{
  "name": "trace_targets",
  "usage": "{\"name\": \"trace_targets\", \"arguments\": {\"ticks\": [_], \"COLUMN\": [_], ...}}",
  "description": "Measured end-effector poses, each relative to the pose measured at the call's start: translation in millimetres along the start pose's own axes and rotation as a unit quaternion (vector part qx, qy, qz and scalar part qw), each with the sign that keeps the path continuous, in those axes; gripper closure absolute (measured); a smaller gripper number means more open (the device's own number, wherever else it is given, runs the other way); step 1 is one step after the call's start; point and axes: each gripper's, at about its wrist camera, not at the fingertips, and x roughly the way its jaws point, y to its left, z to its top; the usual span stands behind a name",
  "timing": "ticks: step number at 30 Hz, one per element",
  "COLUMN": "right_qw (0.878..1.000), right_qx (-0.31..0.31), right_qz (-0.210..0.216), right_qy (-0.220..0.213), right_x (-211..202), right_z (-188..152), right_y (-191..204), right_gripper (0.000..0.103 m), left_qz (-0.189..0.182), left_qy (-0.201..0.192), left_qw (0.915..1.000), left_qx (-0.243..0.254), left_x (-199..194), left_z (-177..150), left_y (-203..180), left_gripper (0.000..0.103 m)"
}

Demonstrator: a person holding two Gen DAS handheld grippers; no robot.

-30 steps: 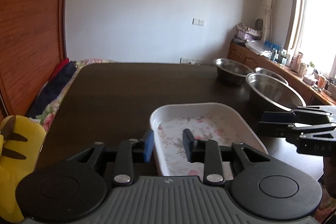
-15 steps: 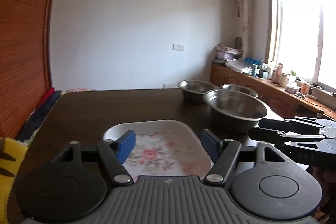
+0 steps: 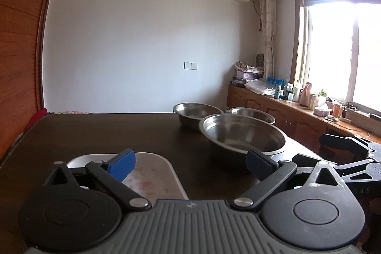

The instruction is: Organize plates and bowls

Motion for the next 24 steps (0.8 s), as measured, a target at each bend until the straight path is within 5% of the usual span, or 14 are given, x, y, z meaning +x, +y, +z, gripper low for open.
{"name": "trace_targets", "arguments": {"ticks": [12,24], "right_qw": [0.999,0.999], "right_qx": [0.016,0.017], "right_qz": [-0.03,-0.01], "right_qy": [0.001,0.033], "right_x": [24,66], "right_z": [4,14], "right_y": [-56,-100], "right_gripper": [0.0,0.0], "left_qz": [-0.001,0.002], "left_qy": [-0.001,-0.005], "left_qw": [1.0,1.0], "left_qx": [-0.001,0.005], "left_x": [49,79], "left_z": [11,21], "left_y": [-21,-35], "left_gripper": [0.0,0.0]}}
